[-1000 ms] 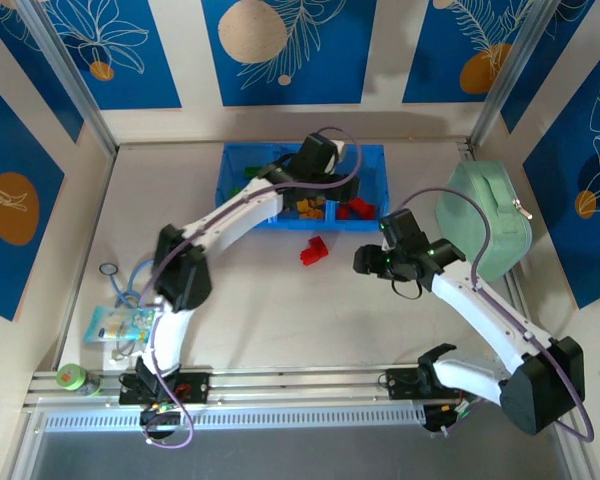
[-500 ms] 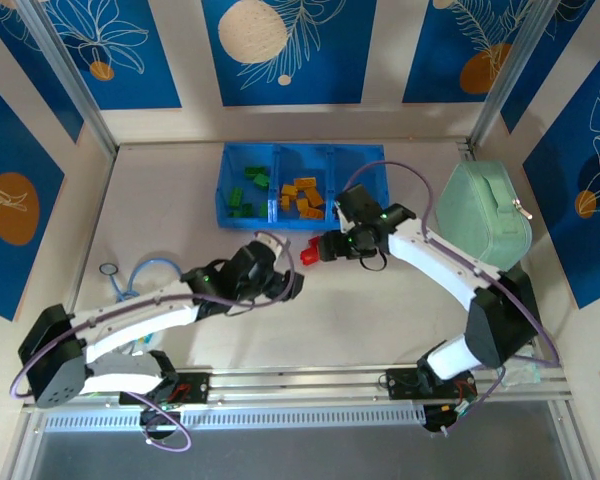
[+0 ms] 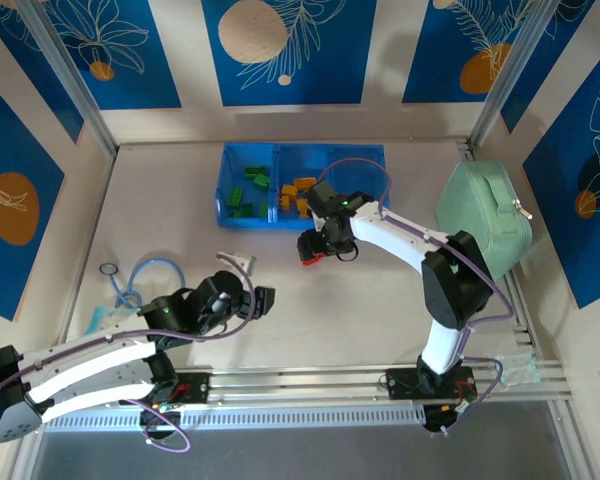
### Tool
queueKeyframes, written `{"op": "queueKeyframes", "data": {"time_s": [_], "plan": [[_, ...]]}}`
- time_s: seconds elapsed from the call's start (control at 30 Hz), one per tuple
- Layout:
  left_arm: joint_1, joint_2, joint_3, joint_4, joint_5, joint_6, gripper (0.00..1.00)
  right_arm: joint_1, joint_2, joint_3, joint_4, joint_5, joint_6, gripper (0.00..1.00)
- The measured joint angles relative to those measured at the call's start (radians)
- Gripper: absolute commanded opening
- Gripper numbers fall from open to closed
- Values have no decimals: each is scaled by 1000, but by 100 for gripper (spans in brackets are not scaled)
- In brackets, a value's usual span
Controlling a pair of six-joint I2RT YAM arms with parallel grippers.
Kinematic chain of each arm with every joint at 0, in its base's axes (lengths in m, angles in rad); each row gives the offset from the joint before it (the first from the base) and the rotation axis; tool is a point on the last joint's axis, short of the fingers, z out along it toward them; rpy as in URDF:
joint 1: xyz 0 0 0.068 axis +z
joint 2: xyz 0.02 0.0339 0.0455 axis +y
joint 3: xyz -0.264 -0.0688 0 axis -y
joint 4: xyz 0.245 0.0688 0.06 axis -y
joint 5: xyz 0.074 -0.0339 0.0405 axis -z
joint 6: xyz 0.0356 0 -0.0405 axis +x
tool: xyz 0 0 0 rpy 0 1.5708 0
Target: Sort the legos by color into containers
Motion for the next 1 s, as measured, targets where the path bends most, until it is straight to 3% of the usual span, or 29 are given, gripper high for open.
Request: {"op": "queueKeyframes", "data": {"time_s": [0.37, 0.77, 1.0], "plan": [[-90, -19, -29, -82, -111, -120, 75, 2, 120, 90, -27, 11, -29, 78], [-121, -109, -29, -103, -118, -159, 75, 34, 237, 197, -80, 64, -42, 74], [-143, -139, -29, -111, -117, -177, 75, 84, 291, 245, -115, 113, -39, 65]]}}
